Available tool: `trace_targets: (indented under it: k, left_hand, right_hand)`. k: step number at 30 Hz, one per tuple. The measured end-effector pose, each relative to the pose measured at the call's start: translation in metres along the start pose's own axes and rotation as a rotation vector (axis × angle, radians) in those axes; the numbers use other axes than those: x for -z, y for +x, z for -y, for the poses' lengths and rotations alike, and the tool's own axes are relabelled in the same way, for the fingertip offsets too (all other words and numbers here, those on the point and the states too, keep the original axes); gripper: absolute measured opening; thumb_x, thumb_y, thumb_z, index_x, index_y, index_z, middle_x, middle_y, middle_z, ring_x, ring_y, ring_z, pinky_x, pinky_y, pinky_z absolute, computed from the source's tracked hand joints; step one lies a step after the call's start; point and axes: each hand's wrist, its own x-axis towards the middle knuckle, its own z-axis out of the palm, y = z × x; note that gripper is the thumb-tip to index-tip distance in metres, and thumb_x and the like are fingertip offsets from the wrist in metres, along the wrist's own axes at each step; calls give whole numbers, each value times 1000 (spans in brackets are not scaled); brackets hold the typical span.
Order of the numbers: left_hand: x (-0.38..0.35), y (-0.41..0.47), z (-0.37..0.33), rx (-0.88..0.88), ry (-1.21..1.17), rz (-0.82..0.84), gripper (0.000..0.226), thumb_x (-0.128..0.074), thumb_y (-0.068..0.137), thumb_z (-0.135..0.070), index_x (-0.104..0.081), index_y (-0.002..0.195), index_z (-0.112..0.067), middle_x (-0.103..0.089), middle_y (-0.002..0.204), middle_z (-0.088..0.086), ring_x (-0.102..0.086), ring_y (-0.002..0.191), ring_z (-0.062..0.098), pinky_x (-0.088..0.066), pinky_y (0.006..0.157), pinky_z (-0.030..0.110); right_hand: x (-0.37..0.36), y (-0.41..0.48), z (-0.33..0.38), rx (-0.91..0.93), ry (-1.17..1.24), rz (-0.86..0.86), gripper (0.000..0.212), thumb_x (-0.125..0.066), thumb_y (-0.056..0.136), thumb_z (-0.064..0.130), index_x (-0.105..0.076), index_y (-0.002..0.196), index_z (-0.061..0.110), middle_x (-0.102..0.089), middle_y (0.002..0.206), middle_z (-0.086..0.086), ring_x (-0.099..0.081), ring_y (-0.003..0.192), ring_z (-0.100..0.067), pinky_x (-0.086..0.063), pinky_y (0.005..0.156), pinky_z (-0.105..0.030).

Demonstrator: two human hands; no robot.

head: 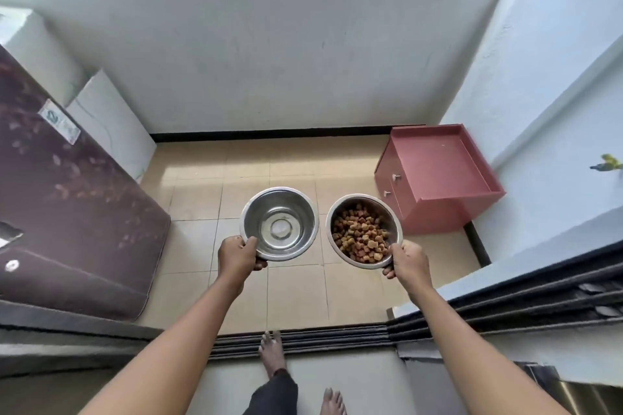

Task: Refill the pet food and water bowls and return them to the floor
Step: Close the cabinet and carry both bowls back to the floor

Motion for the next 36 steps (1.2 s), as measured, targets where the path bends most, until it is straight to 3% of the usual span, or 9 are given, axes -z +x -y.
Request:
trace_targets:
  k: [7, 16, 23, 26, 28, 30, 33, 36]
  left_hand:
    - [-7, 99, -25, 14, 1, 55, 26, -53, 93, -3, -48, 68, -5, -59, 59, 18, -65, 43, 29, -51, 52, 32]
    - [-44, 193, -66, 57, -51, 80, 21, -53, 93, -3, -50, 72, -5, -65, 64, 22, -68, 42, 25, -56, 47, 28]
    - [-106, 278, -82, 117, -41, 67, 26, -53, 94, -3, -45, 70, -8, -66, 52, 14, -72, 50, 30, -58, 57, 35]
    - [-139, 315, -79, 144, -47, 68, 15, -53, 92, -5, -54, 77, -3, -69, 52, 11, -72, 50, 27, -60, 65, 41]
    - [-162, 341, -71, 160, -66, 62, 13, -54, 92, -6, -59, 82, 0, -70, 58, 16, -73, 50, 27, -61, 70, 46]
    - [-185, 367, -61, 184, -87, 47, 15, -56, 93, -6, -63, 88, 6, -67, 66, 22, -73, 50, 26, -62, 68, 45]
    - [-218, 407, -36, 215, -105, 19, 22, -57, 96, -6, -63, 95, 15, -65, 71, 24, -72, 48, 22, -60, 53, 32]
    - [-247, 447, -7, 245, -120, 16, 18, -52, 98, -3, -63, 99, 12, -64, 68, 21, -69, 44, 17, -57, 45, 23]
  right_hand:
    - [-51, 68, 22, -79, 47, -38, 28, -49, 102, 11, -65, 92, -11, -70, 65, -17, -65, 43, -18, -55, 46, -32]
    - [-75, 162, 54, -165, 84, 0, 27, -48, 106, 11, -65, 104, -10, -69, 68, -17, -66, 44, -20, -58, 44, -29]
    - [-97, 275, 57, -186, 76, 85, 23, -47, 109, 14, -64, 108, -2, -72, 73, -18, -69, 49, -23, -65, 70, -51]
    - [-109, 322, 53, -191, 62, 121, 22, -46, 110, 14, -63, 114, 0, -72, 79, -19, -69, 48, -20, -66, 68, -49]
    - [-119, 355, 48, -195, 58, 140, 21, -46, 111, 14, -62, 117, 3, -72, 86, -19, -68, 47, -18, -66, 61, -40]
    - [-132, 387, 40, -207, 68, 137, 21, -48, 111, 15, -63, 118, 3, -72, 86, -18, -68, 47, -17, -65, 59, -37]
    - [-158, 436, 18, -240, 73, 133, 20, -49, 110, 16, -62, 113, 1, -72, 81, -18, -70, 48, -20, -65, 63, -41]
    - [-188, 481, -11, -276, 95, 102, 17, -49, 110, 14, -61, 100, 7, -70, 79, -18, -70, 48, -20, -63, 57, -35]
